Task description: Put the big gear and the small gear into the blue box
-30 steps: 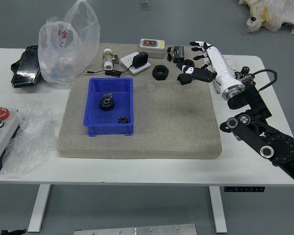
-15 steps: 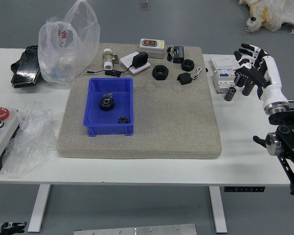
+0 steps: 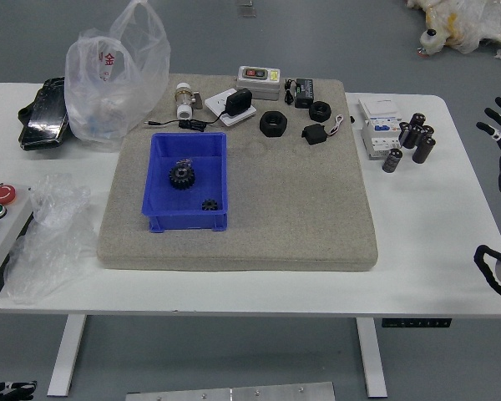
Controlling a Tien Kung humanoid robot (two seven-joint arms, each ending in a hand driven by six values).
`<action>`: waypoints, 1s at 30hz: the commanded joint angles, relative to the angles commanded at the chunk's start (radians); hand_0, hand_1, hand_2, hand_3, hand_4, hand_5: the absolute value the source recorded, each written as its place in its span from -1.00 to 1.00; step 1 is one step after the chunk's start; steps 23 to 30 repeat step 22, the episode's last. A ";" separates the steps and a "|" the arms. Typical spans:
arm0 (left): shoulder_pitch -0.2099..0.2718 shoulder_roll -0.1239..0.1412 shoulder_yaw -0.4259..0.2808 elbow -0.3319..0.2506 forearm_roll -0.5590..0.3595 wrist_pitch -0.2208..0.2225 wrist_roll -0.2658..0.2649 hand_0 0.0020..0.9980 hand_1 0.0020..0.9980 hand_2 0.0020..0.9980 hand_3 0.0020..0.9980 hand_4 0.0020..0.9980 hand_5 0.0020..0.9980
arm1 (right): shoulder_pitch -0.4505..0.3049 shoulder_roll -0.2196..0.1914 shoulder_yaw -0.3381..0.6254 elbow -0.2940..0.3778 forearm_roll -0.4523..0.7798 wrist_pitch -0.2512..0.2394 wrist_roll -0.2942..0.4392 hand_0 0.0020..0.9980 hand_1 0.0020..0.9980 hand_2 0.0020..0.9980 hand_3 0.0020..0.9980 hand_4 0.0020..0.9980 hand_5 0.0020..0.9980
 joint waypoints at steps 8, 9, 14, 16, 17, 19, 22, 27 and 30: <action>0.015 0.003 -0.042 0.000 0.045 0.007 0.010 0.25 -0.31 -0.16 0.23 0.31 -0.32 | -0.020 0.014 -0.023 0.003 0.031 0.010 0.005 -0.03 0.25 0.28 0.31 0.70 0.04; 0.014 0.003 -0.050 0.000 0.056 0.008 0.013 0.25 -0.31 -0.16 0.23 0.31 -0.32 | -0.021 0.015 -0.025 0.003 0.034 0.011 0.005 -0.03 0.25 0.28 0.31 0.70 0.04; 0.012 0.002 -0.059 -0.001 0.073 0.010 0.013 0.20 -0.45 -0.18 0.20 0.27 -0.36 | -0.028 0.012 -0.023 0.010 0.038 0.013 0.010 -0.03 0.24 0.28 0.30 0.68 0.04; 0.012 0.001 -0.049 -0.002 0.063 0.013 0.004 0.20 -0.45 -0.18 0.20 0.27 -0.36 | -0.033 0.011 -0.017 0.014 0.042 0.015 0.015 -0.03 0.24 0.28 0.30 0.68 0.04; 0.013 0.001 -0.044 -0.002 0.059 0.016 -0.001 0.20 -0.45 -0.18 0.20 0.27 -0.36 | -0.036 0.011 -0.016 0.015 0.044 0.016 0.016 -0.03 0.24 0.28 0.30 0.68 0.04; 0.015 0.001 -0.047 -0.002 0.064 0.017 -0.003 0.18 -0.48 -0.24 0.20 0.27 -0.39 | -0.044 0.013 -0.014 0.011 0.055 0.020 0.019 0.00 0.23 0.26 0.29 0.66 0.10; 0.019 0.000 -0.042 -0.003 0.059 0.020 -0.012 0.18 -0.48 -0.24 0.20 0.27 -0.39 | -0.052 0.014 -0.009 0.010 0.063 0.024 0.022 0.00 0.23 0.26 0.29 0.66 0.10; 0.019 0.000 -0.042 -0.003 0.059 0.020 -0.012 0.18 -0.48 -0.24 0.20 0.27 -0.39 | -0.052 0.014 -0.009 0.010 0.063 0.024 0.022 0.00 0.23 0.26 0.29 0.66 0.10; 0.019 0.000 -0.042 -0.003 0.059 0.020 -0.012 0.18 -0.48 -0.24 0.20 0.27 -0.39 | -0.052 0.014 -0.009 0.010 0.063 0.024 0.022 0.00 0.23 0.26 0.29 0.66 0.10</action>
